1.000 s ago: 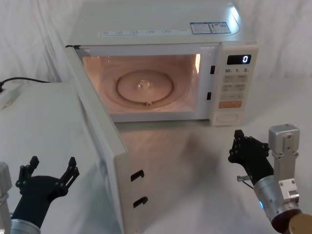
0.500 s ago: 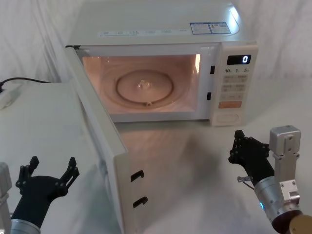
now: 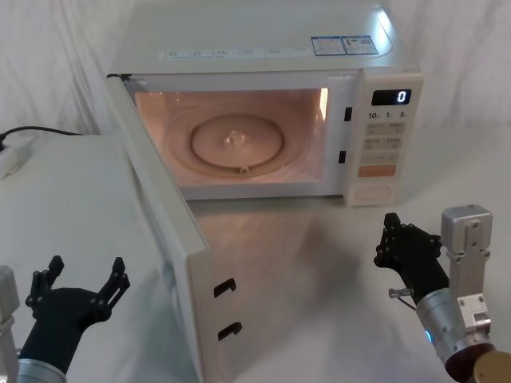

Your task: Press the button to open the microwave door with one hand; close the microwave door with the other hand.

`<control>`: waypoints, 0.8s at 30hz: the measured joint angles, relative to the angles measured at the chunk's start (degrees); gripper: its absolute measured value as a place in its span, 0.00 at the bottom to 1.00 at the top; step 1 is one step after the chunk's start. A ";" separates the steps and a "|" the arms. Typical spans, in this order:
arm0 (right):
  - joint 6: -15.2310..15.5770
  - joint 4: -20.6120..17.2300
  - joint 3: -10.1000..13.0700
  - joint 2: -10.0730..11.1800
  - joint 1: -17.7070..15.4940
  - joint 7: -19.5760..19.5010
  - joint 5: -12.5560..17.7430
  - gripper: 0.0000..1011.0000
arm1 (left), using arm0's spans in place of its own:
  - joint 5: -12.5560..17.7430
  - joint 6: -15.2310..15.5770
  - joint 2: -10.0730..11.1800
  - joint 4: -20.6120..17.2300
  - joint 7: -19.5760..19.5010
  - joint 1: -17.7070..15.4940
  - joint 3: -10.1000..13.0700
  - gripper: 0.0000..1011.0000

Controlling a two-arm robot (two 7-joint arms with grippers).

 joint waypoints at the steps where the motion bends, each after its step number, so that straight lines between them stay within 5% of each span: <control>1: 0.02 0.00 0.00 0.00 0.00 0.00 -0.01 0.00 | 0.00 0.00 0.00 0.00 0.00 0.00 0.00 0.99; 24: 0.13 -0.06 0.00 0.00 0.00 -0.04 -0.05 0.00 | 0.00 0.00 0.00 0.00 0.00 0.00 0.00 0.99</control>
